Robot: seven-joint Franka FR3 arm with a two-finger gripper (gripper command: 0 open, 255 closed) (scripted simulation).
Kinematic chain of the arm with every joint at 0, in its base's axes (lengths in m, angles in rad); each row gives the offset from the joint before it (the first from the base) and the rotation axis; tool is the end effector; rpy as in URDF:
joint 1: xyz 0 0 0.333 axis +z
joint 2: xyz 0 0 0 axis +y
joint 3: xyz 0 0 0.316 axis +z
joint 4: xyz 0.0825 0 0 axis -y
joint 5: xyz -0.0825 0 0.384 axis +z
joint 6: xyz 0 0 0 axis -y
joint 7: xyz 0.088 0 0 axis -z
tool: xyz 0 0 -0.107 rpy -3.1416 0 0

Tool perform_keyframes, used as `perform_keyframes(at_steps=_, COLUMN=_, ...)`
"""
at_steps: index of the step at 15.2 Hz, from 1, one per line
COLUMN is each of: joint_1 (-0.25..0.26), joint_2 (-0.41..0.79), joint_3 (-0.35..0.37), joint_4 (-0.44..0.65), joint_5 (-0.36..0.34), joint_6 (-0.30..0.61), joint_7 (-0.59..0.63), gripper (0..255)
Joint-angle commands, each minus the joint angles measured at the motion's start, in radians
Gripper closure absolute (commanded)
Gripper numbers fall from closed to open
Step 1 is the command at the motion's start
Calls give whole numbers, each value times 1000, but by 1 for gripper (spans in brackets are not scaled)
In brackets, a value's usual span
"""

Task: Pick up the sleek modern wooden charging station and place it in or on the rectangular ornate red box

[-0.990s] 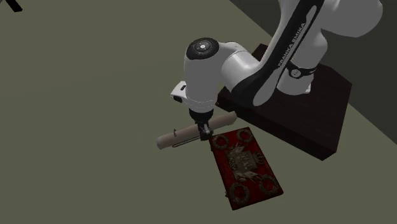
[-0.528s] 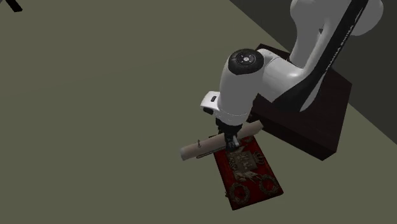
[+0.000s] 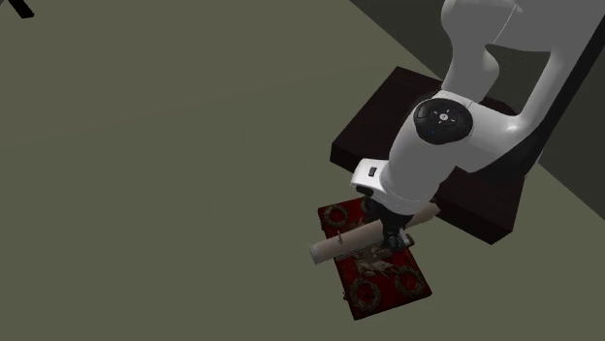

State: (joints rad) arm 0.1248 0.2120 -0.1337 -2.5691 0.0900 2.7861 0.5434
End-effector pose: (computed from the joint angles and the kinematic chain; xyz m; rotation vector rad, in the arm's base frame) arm 0.4484 -0.0108 0.1887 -2.9800 0.9768 -0.0106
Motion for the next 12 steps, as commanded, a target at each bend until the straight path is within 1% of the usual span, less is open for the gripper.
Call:
perform_keyframes(at_steps=1, joint_1=-1, joint_2=29, joint_3=8, joint_4=1, joint_5=12, joint_6=28, joint_7=-3, gripper=255)
perform_keyframes(at_steps=9, joint_1=-33, joint_2=164, joint_3=52, joint_4=30, joint_5=61, joint_6=135, joint_7=-41, gripper=255)
perform_keyframes(at_steps=12, joint_1=-33, joint_2=164, joint_3=52, joint_4=30, joint_5=61, joint_6=135, joint_7=-40, gripper=255)
